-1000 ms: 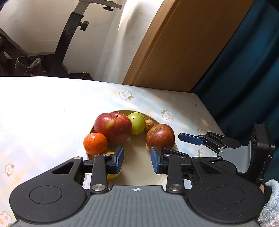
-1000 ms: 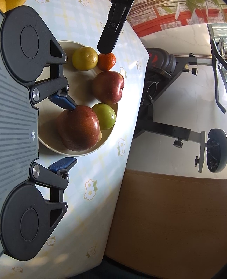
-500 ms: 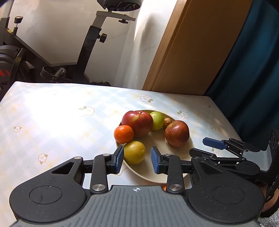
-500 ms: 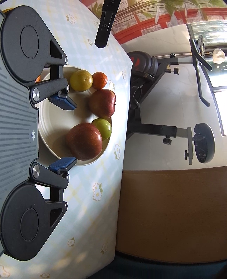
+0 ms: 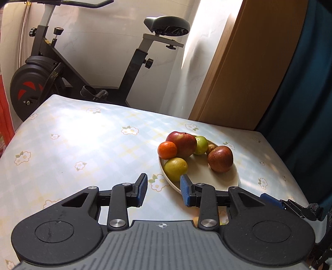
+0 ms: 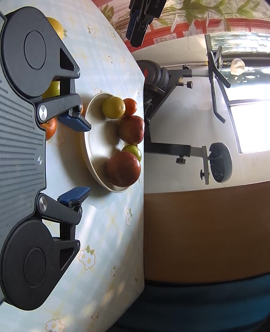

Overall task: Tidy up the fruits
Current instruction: 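Withdraw both open tools from the plate back toward the fruit pile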

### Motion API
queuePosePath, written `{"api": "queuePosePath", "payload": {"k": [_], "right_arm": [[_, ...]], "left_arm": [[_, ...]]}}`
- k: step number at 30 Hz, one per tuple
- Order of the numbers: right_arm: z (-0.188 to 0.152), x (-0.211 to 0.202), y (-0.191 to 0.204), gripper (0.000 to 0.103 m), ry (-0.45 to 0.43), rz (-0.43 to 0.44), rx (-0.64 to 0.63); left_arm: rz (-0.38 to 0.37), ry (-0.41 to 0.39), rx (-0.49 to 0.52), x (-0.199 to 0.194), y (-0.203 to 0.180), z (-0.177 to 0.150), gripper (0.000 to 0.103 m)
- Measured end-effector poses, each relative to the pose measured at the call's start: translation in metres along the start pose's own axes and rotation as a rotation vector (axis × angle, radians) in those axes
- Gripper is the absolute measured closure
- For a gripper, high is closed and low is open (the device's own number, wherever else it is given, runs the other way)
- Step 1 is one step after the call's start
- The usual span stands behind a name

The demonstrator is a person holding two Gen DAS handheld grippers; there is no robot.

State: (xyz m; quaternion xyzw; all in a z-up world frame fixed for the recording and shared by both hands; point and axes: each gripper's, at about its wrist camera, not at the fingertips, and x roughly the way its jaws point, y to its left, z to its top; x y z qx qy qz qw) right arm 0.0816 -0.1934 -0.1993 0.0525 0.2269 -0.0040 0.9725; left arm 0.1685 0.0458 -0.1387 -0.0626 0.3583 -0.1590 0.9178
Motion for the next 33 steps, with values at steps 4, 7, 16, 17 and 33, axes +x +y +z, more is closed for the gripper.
{"api": "queuePosePath", "payload": {"k": [4, 7, 16, 17, 33], "right_arm": [[-0.004, -0.006, 0.000, 0.047, -0.020, 0.007, 0.007], [-0.006, -0.007, -0.001, 0.047, -0.010, 0.016, 0.025], [-0.011, -0.017, 0.013, 0.047, 0.009, 0.041, 0.017], [-0.012, -0.018, 0.014, 0.047, 0.013, 0.041, 0.016], [-0.021, -0.037, 0.026, 0.047, 0.081, 0.091, 0.017]], "left_arm": [[0.014, -0.010, -0.019, -0.007, 0.000, -0.012, 0.066], [0.034, -0.005, -0.019, -0.011, 0.002, -0.020, 0.066], [0.031, 0.034, -0.006, -0.015, 0.004, -0.034, 0.066], [0.029, 0.039, -0.006, -0.016, 0.004, -0.035, 0.066], [0.008, 0.060, 0.008, -0.026, 0.003, -0.057, 0.066]]}}
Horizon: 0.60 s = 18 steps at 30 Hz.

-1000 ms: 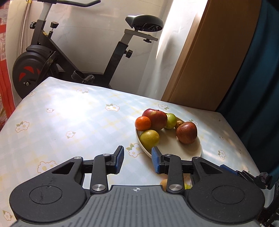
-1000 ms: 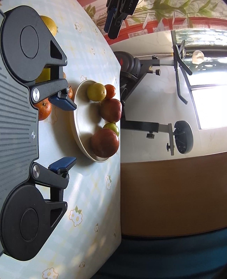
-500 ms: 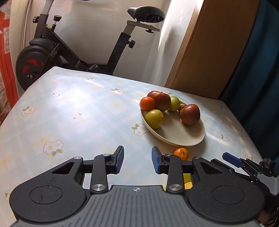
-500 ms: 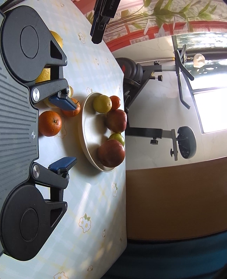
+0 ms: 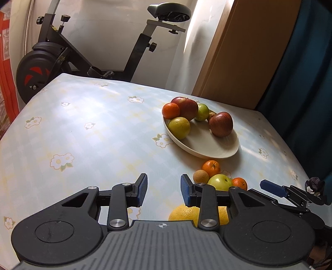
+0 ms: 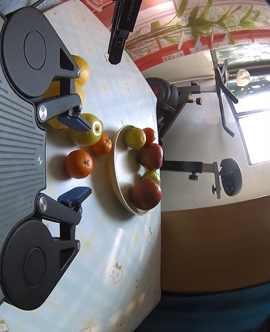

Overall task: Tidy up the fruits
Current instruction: 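Withdraw both open tools from the plate back toward the fruit pile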

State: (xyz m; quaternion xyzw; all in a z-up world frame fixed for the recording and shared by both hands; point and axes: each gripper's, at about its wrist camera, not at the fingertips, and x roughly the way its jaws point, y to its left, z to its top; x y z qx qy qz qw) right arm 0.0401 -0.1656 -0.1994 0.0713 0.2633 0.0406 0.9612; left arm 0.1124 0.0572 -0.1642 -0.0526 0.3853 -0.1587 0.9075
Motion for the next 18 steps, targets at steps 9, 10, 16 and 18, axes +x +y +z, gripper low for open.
{"api": "queuePosePath", "payload": {"k": [9, 10, 16, 18], "right_arm": [[-0.011, -0.008, 0.007, 0.047, 0.087, 0.029, -0.051], [-0.012, -0.008, 0.009, 0.047, 0.095, 0.040, -0.059], [-0.020, -0.003, 0.021, 0.047, 0.153, 0.091, -0.138], [-0.021, 0.000, 0.028, 0.047, 0.170, 0.089, -0.186]], "left_arm": [[-0.001, -0.016, 0.005, -0.006, -0.003, -0.005, 0.066], [-0.001, -0.017, 0.006, -0.006, -0.003, -0.005, 0.066], [-0.007, -0.017, 0.014, -0.007, -0.004, -0.006, 0.066], [-0.007, -0.014, 0.014, -0.007, -0.004, -0.007, 0.066]]}}
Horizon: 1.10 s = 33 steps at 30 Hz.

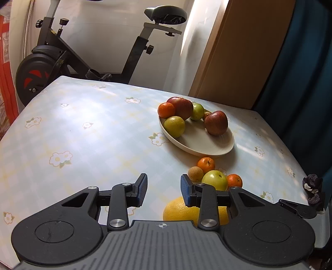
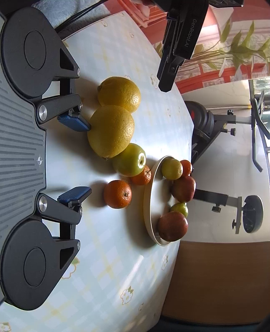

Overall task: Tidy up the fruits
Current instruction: 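Withdraw both open tools from the plate back toward the fruit pile, then clamp the large yellow grapefruit between the right tool and the left tool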

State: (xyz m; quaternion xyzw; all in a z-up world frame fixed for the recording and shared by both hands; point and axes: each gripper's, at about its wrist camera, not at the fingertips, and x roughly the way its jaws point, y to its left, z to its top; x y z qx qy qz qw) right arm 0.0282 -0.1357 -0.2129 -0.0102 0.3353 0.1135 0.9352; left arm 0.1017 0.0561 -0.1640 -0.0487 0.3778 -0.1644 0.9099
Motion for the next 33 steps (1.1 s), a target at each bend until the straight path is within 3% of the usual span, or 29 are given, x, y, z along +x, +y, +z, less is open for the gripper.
{"api": "queuePosePath", "payload": {"k": [15, 18, 25, 33], "right_arm": [[0.022, 0.019, 0.019, 0.047, 0.032, 0.101, -0.204], [0.024, 0.023, 0.020, 0.051, 0.043, 0.121, -0.222], [0.024, 0.017, 0.016, 0.052, 0.065, 0.126, -0.213], [0.026, 0.009, -0.001, 0.052, 0.114, 0.056, -0.212]], "left_arm": [[0.006, 0.004, -0.020, 0.004, 0.001, -0.003, 0.066], [0.006, 0.004, -0.022, 0.005, 0.001, -0.004, 0.066], [-0.014, 0.014, -0.031, 0.008, 0.001, -0.005, 0.066], [-0.100, 0.035, 0.073, 0.019, -0.023, 0.000, 0.066]]}}
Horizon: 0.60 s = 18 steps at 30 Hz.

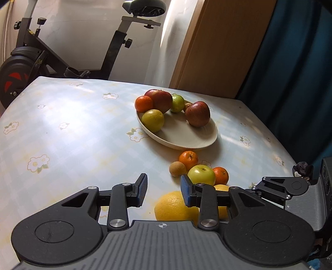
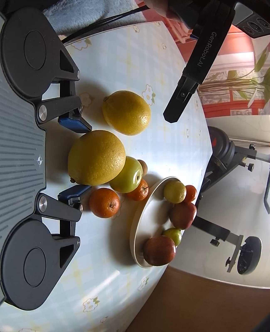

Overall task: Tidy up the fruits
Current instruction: 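Clamp the large yellow grapefruit between the right tool and the left tool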

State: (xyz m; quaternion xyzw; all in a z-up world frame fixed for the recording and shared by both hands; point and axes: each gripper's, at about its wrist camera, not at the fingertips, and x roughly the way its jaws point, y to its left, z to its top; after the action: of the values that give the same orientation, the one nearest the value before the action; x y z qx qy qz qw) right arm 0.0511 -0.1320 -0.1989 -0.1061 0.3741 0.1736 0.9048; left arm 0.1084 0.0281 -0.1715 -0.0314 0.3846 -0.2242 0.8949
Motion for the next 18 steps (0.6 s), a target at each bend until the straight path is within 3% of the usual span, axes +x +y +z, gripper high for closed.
{"api": "queuePosePath", "payload": {"k": [7, 18], "right_arm": [[-0.002, -0.001, -0.008, 0.052, 0.006, -0.022, 0.013], [-0.008, -0.003, -0.010, 0.052, -0.029, -0.018, 0.034]], "left_arm": [[-0.135, 0.055, 0.109, 0.021, -0.029, 0.005, 0.066], [-0.280, 0.178, -0.018, 0.058, -0.034, 0.001, 0.066]]}}
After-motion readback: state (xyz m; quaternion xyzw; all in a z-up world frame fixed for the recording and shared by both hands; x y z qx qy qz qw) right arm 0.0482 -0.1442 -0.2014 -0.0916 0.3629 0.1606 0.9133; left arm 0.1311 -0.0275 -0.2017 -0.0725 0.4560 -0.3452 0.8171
